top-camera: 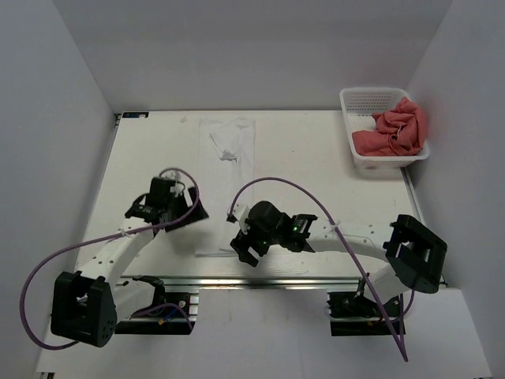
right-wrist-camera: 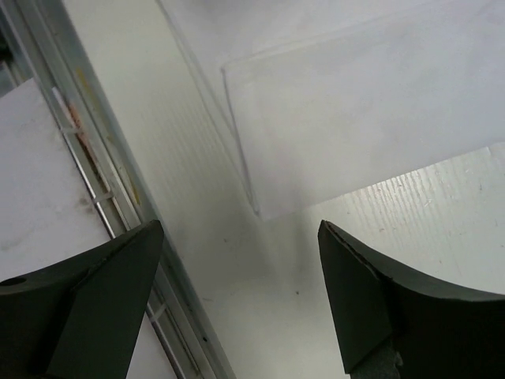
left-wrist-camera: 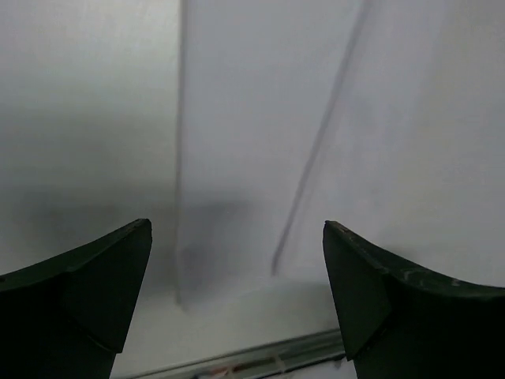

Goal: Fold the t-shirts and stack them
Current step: Grab the bottom of the folded rectangular tshirt with both arms

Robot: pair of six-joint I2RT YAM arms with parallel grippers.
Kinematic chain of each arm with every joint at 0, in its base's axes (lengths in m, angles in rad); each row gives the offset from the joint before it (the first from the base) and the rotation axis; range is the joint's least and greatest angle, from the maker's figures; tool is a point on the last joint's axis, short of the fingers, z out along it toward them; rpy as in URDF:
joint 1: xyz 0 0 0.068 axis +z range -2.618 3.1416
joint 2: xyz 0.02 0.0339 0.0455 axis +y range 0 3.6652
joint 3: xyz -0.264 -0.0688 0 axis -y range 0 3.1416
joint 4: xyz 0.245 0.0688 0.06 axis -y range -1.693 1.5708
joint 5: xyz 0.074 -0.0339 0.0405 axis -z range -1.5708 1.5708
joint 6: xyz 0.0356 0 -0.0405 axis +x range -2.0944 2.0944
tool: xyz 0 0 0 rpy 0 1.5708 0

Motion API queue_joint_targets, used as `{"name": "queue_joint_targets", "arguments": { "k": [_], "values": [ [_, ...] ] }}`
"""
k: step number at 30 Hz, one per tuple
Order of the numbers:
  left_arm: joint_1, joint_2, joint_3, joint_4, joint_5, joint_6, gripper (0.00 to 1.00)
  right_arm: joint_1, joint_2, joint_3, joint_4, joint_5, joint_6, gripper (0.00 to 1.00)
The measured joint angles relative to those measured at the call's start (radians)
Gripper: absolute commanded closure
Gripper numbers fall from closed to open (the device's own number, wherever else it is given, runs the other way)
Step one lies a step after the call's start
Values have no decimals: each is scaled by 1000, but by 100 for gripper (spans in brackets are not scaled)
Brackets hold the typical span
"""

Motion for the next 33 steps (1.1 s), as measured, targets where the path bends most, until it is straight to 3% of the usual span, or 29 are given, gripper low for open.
{"name": "queue_joint_targets", "arguments": {
  "k": [4,12,13,18,19,21,22,25,26,33],
  "values": [
    [0,-45,-209,-139,0,-73,14,0,26,-10,42,34,78,20],
    [-11,-110,-312,-122,39,-129,45,0,84,-47,78,79,190,35],
    [-13,-105,-316,-112,45,-134,51,0,87,-48,78,89,199,43],
    [-19,-95,-333,-74,64,-143,55,0,98,-47,93,122,223,52],
    [-21,-95,-336,-66,66,-144,61,0,104,-47,95,124,225,60],
    [-25,-95,-346,-48,76,-148,67,0,119,-47,96,127,229,65],
    [-26,-95,-351,-39,83,-148,73,0,127,-46,94,130,231,78],
    [-30,-94,-362,-24,92,-151,87,0,142,-46,82,133,234,96],
    [-33,-93,-364,-23,95,-150,99,0,142,-46,76,134,237,100],
    [-36,-117,-375,-27,109,-150,100,0,116,-68,69,149,264,100]
  ]
}}
